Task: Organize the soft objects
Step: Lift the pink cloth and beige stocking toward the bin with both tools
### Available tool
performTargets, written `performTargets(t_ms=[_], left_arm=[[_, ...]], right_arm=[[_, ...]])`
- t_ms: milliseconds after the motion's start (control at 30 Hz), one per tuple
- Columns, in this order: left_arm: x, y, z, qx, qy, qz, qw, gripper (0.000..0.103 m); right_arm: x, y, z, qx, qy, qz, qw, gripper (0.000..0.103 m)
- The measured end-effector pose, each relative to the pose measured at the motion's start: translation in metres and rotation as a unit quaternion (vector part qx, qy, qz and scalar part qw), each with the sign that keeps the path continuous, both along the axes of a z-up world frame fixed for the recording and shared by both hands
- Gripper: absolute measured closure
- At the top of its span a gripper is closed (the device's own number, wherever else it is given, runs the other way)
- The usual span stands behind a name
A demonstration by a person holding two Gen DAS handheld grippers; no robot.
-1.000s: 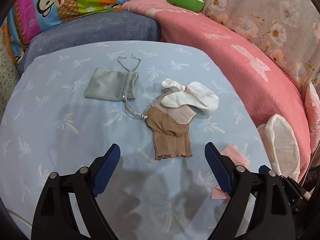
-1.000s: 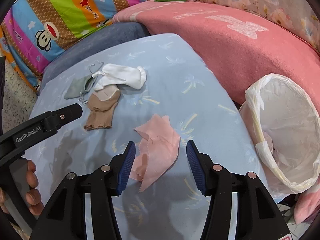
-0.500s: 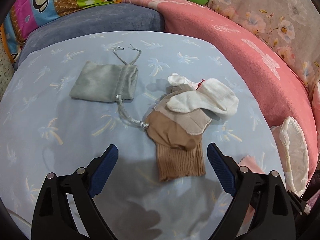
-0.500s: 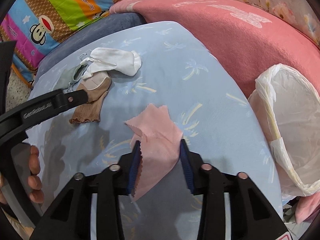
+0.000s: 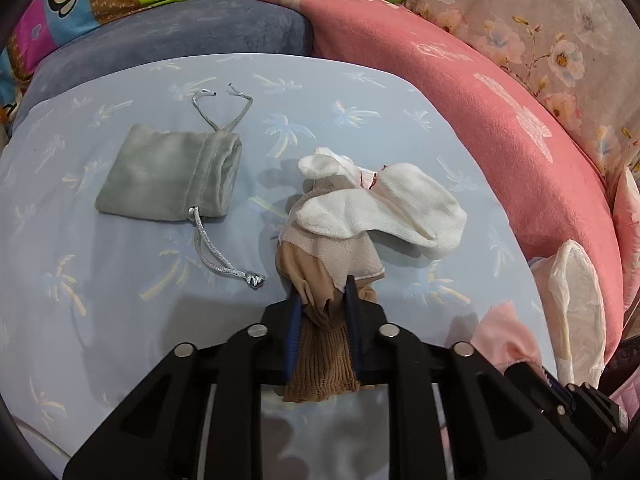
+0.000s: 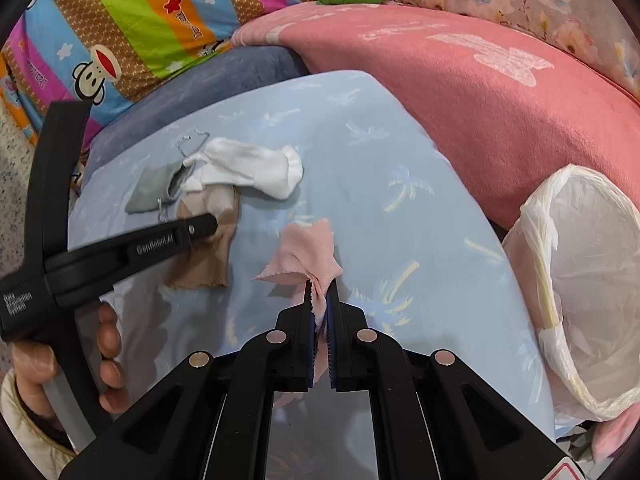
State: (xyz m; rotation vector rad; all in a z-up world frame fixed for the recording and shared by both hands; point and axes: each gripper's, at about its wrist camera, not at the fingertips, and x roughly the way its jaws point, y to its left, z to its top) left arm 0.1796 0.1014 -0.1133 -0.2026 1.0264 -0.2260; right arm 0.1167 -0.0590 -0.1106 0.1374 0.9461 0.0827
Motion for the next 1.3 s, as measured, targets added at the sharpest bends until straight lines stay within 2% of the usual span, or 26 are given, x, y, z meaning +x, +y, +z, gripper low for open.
performTargets(t_ms=[300,767,1300], left_arm=[[-0.027,-0.004,0.022,-0.007,-0.02,-0.009,0.9997,0.089],[-0.063,-0.018,0.064,-0.009,-0.069,-0.024,0.9972,0.089],[-0.09,-0.044,0.101,-0.015,-0.12,-0.061,0.9908,0.094]], right_arm=[[-0.009,-0.004,0.029,0.007,-0.029,-0.007,1.0,0.099],[-0.047,-0.015,0.071,0.008,-0.079,-0.017,0.997,0.099],[-0.071,-0.043,0.101,0.017,-0.114,-0.042,0.992,0.099]])
